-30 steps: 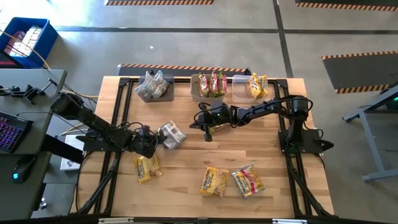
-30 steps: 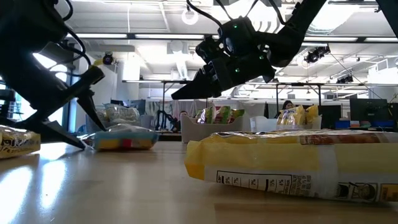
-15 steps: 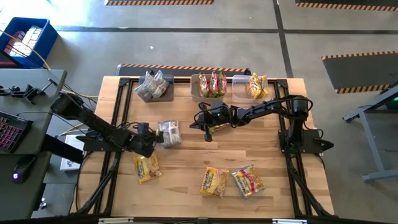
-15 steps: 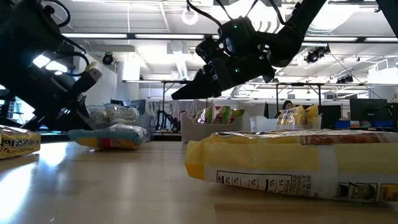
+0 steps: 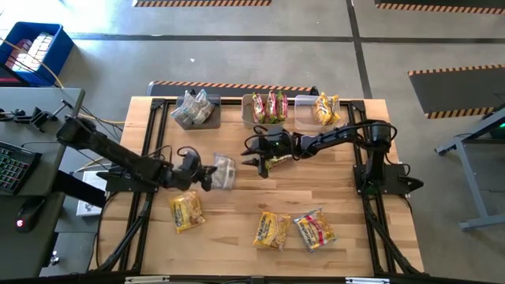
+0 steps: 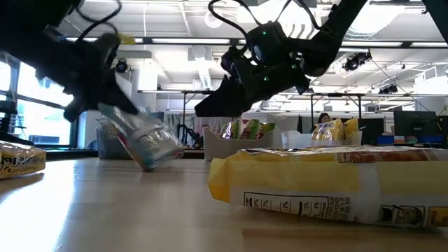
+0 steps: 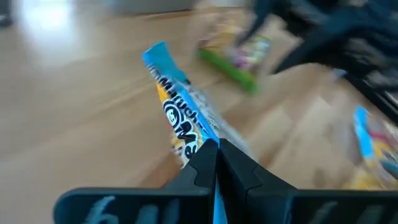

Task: Sort Maruchan noodles
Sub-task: Put the top blue noodle pack into the black bin

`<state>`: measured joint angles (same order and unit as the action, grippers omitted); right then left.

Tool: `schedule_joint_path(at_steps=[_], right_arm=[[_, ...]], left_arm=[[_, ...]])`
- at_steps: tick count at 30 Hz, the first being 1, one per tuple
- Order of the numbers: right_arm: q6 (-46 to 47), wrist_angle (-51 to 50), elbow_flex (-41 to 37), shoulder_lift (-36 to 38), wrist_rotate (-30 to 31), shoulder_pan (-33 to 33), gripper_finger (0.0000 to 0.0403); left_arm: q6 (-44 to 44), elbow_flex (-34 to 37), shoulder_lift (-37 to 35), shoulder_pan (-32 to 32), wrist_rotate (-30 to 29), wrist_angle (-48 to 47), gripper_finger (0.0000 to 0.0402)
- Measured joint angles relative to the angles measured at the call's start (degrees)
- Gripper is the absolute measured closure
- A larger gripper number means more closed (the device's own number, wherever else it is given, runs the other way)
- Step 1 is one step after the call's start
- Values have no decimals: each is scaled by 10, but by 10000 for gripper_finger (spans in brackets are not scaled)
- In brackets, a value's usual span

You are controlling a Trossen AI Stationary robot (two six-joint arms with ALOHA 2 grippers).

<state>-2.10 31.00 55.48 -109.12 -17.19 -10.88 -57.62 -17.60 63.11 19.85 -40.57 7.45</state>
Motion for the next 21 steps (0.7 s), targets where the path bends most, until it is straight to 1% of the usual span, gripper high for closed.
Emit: schedule_joint_path(at_steps=[4,6,8,12,15,21], right_arm=[[17,0,0,0,-8,-3,179],[21,0,0,0,-37,-7,156],[29,3,0,0,-71,-12,142],[38,15,0,0,-90,-15,136],[37,19,0,0,-110,-15,136],[58,55,0,0,-215,-13,136]], left_arm=[[150,-34,-19,-21,65,3,401],[209,-52,-21,-29,93,2,401],[254,-68,-22,-37,116,2,401],[317,-92,-22,-50,165,1,401],[348,-109,-22,-54,186,0,401],[369,-125,-22,-69,185,0,401]])
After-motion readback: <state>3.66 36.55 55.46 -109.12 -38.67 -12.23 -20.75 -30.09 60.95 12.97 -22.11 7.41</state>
